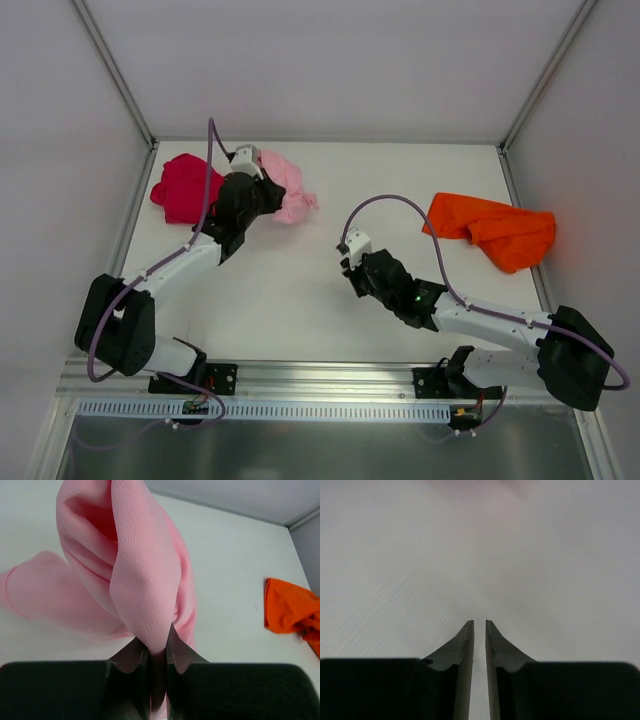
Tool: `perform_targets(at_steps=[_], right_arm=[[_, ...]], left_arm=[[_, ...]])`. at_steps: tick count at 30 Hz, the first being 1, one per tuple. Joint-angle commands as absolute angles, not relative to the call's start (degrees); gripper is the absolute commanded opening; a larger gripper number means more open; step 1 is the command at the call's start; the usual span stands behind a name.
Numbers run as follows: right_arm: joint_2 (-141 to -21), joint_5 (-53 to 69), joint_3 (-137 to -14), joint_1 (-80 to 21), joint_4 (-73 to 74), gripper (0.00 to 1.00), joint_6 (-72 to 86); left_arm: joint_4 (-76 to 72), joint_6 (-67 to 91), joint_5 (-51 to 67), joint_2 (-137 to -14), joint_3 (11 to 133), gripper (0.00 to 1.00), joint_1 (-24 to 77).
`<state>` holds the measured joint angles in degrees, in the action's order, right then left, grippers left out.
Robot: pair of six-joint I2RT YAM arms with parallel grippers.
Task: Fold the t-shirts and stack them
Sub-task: Put the neatly folded tshirt into the corner of the board with the left arm
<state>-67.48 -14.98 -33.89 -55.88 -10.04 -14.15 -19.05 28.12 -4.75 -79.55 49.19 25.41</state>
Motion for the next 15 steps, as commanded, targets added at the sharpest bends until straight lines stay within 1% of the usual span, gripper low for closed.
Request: perform_targets(at_steps=[1,6,15], right_arm=[[-66.62,-15.12,-32.79,-56.43,-14.59,0.18,-13.01],[-65.13,-15.29,-31.12,-56.43,-15.9,0.18,-13.36],[-65.74,-14.06,-29.45,-56.51,-18.1,0.18,-13.18]], left_arm=[[-11.17,22.08,-11.07,-82.52,56.06,0.0,25.05],[-6.07,17.49,-14.32,-85.07,63.53,0.0,24.09],[1.21,15.12,-13.18,-93.76,75.93,0.0,20.04]])
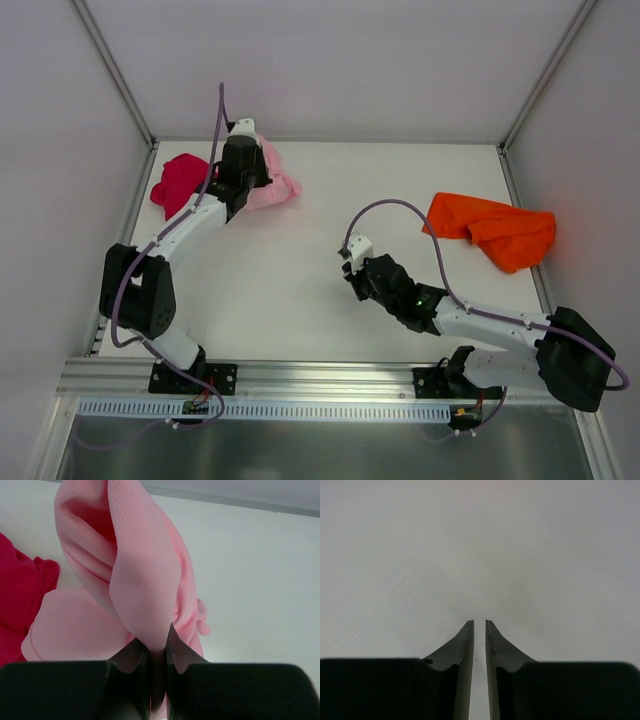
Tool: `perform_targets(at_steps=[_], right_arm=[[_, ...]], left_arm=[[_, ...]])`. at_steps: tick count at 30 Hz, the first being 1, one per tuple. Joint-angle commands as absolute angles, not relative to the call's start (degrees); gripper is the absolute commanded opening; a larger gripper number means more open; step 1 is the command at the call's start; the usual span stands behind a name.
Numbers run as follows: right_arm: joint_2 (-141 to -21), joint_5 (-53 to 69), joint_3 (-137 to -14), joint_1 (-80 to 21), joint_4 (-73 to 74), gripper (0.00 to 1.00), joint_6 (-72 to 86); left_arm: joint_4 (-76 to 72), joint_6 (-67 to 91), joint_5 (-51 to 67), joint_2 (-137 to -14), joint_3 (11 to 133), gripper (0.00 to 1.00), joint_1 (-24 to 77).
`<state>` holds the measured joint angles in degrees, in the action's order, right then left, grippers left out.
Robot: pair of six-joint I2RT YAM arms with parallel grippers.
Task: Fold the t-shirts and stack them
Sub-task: Put the neatly folded tshirt into the corner of the board with the left arm
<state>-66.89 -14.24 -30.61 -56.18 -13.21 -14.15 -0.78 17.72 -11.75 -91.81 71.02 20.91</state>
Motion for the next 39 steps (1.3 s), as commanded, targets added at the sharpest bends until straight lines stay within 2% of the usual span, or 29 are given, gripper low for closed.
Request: perform_targets(at_steps=[1,15,19,30,39], right_arm=[[-66.0,-13.71,-29.18,-56.51,-18.8,0.18,-13.1],[-70.92,-12.57,-25.58,-57.21,-23.82,0.17,-12.39],[-73.21,-13.97,-25.31,-58.01,-24.61,0.18,-13.01],[-74.53,-13.89,-23.56,-58.71,-26.8,0.17,-13.1],[-75.23,-13.27,-23.29,-59.06,-27.6,0.17,-13.45]], left_arm=[[1.75,14.42,-13.88,-94.65,77.16,0.0,19.87],[11.51,9.93,-14.68,-110.38,107.3,0.0,13.89],[15.11,8.44,-18.19,-114.95,117.13,0.0,12.31],[13.01,14.24,-26.54,-114.61,111.36,0.0,6.25],[15.03,16.0,-28.12,-115.05,114.16,0.0,2.99]])
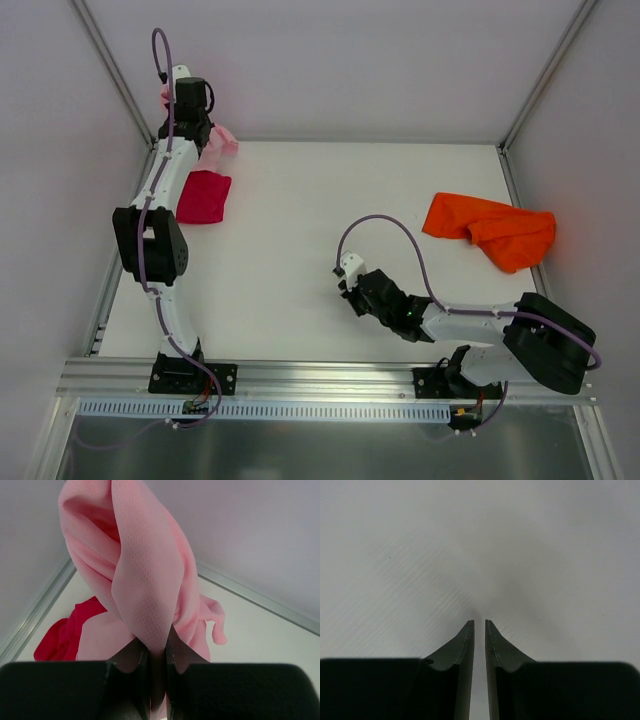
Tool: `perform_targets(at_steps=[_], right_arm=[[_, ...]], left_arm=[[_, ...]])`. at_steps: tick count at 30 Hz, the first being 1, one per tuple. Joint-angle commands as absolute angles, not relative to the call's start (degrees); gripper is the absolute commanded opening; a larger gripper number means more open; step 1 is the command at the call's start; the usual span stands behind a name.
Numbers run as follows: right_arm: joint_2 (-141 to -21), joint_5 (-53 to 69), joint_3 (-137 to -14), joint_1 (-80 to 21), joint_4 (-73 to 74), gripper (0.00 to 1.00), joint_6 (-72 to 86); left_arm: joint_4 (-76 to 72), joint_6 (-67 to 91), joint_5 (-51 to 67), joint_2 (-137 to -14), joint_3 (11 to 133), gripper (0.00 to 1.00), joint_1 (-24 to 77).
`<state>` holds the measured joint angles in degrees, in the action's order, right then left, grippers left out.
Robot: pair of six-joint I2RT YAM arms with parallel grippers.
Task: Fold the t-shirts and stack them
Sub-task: Put the neatly folded tshirt into the corner of the board with the left arm
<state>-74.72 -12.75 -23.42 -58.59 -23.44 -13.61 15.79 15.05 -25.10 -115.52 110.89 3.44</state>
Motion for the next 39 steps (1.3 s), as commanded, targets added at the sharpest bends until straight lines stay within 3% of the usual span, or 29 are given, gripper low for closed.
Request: perform_targets(at_steps=[1,15,27,39], right_arm=[[-75.41,-13.27,-23.38,-59.06,-27.6,0.17,-13.45],[-77.78,-13.36,-24.35,-60.47,-27.33,0.17,-14.32],[-77.43,-14.33,-24.35,-62.49,-26.54,0.16,-14.33],[-79.36,-15.21,-24.87,-63.28,-26.63,0.15,-14.68]], left_arm=[[15.12,15.47,-28.47,-115.14,114.69,0.0,2.99],[15.99,10.9,-31.28,-112.59,120.41,0.0,2.55],[15.56,22.41,-41.65,-107.5,105.74,0.0,0.7],[18.72,18.82,-46.14,-107.67,114.61,0.0,0.35]])
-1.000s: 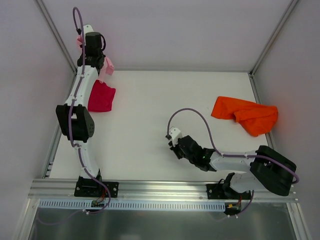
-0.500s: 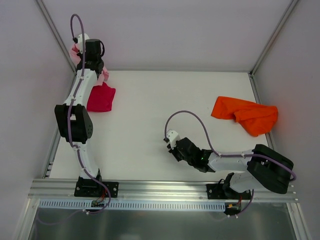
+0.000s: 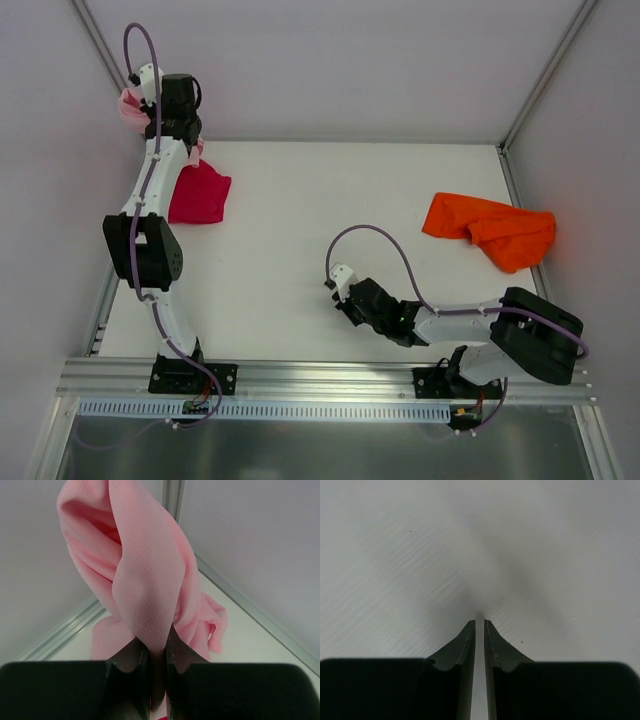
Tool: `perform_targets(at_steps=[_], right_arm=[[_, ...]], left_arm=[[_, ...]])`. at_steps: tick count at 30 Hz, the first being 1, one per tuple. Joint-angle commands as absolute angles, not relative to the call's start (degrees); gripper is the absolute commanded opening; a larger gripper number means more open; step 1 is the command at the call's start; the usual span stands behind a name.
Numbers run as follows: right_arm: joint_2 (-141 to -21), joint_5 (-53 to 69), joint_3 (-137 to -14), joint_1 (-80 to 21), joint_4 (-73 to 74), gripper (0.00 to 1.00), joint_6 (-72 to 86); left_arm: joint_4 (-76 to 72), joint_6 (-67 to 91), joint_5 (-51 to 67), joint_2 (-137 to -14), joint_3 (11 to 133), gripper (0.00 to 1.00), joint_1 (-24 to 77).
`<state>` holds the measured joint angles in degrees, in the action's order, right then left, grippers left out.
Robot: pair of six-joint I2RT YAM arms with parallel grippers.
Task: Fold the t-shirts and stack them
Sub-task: Put the neatly folded tshirt into the corner of the board with the left arm
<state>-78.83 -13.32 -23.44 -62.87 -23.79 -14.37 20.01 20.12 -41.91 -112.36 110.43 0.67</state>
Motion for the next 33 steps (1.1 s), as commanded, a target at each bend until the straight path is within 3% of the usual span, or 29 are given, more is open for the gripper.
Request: perform_targets(at_steps=[1,10,19,33], right_arm=[[-79.63,-15.21,-24.96,-63.37,-26.63,0.15,-14.76],[-79.89,-15.82,-24.61,-63.81,-26.98,0.14,-14.68],[-78.84,-16.17,-24.61,-63.98,-26.54,0.14,-14.94],[-77.96,-16.7,-24.17,-64.34,-26.45,0.15,-14.94]], left_arm=[[18.02,17.76,-46.4,-107.41,114.96,0.0,0.35],[17.22,18.62,-48.43,-105.38,109.25,0.0,0.35],[20.04,39.52,-34.29,-105.38,95.11,0.0,2.63],[-4.03,52.64,-15.48,-98.7,62.51,0.0,8.88]])
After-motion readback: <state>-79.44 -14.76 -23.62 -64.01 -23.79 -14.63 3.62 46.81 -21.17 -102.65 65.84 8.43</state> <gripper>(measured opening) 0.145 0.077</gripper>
